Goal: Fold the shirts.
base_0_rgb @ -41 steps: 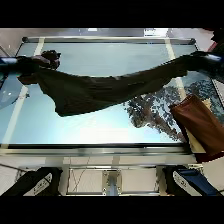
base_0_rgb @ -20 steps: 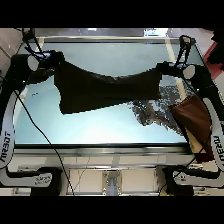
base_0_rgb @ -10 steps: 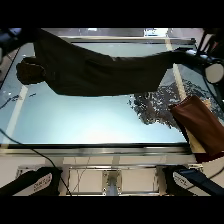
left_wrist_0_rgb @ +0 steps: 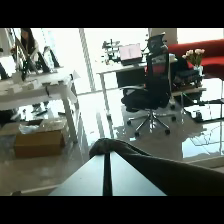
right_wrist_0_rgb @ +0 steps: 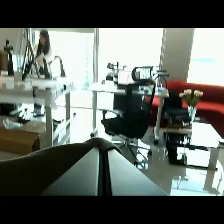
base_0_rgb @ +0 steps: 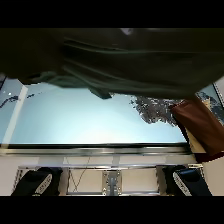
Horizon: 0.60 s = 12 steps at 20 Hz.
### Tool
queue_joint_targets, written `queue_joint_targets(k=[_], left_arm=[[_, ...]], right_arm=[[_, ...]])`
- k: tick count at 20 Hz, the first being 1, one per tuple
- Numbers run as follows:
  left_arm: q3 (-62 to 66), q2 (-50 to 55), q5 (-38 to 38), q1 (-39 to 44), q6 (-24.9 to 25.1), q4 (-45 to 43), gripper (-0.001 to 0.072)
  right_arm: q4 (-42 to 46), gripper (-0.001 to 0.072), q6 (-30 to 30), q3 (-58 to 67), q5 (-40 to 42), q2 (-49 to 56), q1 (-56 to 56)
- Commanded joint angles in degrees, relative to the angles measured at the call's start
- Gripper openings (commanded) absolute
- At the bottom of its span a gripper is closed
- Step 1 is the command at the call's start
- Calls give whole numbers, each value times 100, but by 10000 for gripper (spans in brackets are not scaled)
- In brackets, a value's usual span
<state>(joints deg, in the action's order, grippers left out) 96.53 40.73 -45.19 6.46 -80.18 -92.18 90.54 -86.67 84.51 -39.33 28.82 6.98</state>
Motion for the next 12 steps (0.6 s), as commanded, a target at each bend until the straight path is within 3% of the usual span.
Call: queue_joint_targets(k=[1, 4, 7, 9, 12], left_arm=[[208, 17, -205, 4, -188, -74, 7], [203, 944, -931, 7, -258, -39, 8], [179, 2288, -1611, 7, -258, -39, 9], [138, 3259, -1596, 7, -304, -37, 9], [140, 4688, -916, 2, -444, -175, 9]], right_arm=[[-61, 24, -9, 280, -24, -94, 13], [105, 24, -9, 131, -848, 734, 13], [103, 24, -9, -623, -1005, 1825, 13], [44, 25, -61, -1318, -691, 2715, 13], [-144, 25, -94, -2127, 514, 4127, 13]])
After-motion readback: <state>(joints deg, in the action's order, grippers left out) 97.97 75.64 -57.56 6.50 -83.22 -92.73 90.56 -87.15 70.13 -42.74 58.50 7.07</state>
